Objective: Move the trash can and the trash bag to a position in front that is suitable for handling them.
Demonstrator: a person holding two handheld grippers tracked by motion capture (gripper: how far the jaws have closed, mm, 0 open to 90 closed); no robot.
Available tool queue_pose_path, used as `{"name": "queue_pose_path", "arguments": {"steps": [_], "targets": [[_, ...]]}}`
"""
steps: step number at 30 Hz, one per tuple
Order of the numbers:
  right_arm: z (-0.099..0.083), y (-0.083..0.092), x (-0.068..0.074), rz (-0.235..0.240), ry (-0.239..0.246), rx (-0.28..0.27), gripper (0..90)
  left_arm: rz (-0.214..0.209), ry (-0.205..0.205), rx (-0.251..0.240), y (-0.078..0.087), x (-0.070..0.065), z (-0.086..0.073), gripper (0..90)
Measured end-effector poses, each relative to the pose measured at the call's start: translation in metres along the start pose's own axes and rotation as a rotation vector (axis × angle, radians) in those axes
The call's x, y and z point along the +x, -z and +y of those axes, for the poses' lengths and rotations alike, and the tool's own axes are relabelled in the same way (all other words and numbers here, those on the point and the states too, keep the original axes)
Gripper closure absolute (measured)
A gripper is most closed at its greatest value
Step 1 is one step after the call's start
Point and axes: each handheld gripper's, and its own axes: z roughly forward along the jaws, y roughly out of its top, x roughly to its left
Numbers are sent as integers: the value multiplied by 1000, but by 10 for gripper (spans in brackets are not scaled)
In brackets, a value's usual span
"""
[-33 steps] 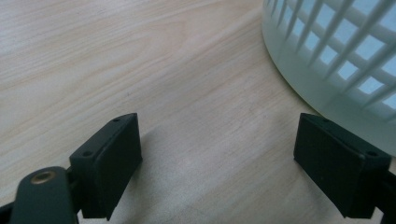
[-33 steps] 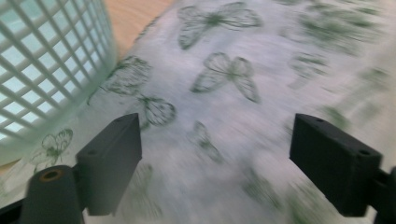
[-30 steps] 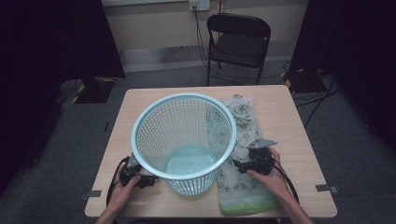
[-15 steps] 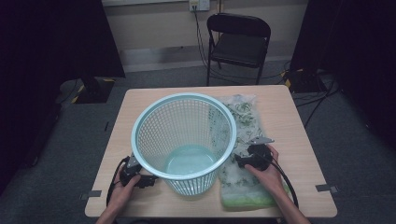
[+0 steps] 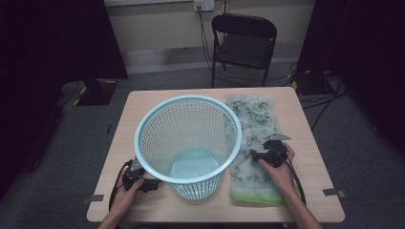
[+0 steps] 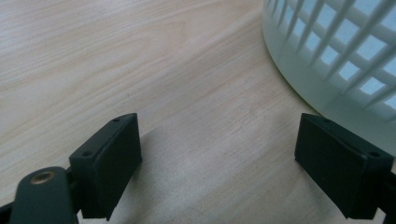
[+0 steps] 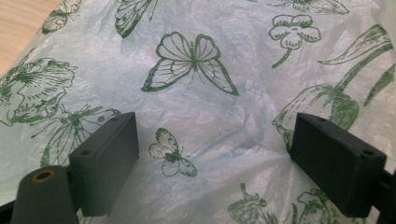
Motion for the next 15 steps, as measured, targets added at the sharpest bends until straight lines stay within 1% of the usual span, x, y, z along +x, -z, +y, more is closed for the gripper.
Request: {"name": "queue_pose_path", "arguments": {"steps": [4, 6, 8, 9, 10, 11, 15], "targets": [[2, 0, -3, 2, 3, 9, 162, -1, 0, 1, 0, 0, 0, 137], [3, 3, -4, 8, -8, 6, 166, 2, 2, 3, 0, 0, 0, 137], [5, 10, -5, 19, -5, 0, 156, 15, 11, 11, -2, -3, 2, 116], [5, 10, -5, 19, -5, 0, 156, 15, 11, 11, -2, -3, 2, 99], [6, 20, -4, 40, -4, -12, 151, 14, 15, 19, -3, -5, 3, 84], [5, 26, -3, 50, -6, -15, 149, 9, 10, 21, -4, -5, 3, 67], [-3, 47, 4, 80, 50, -11, 148, 1, 1, 23, -3, -3, 3, 63]]}}
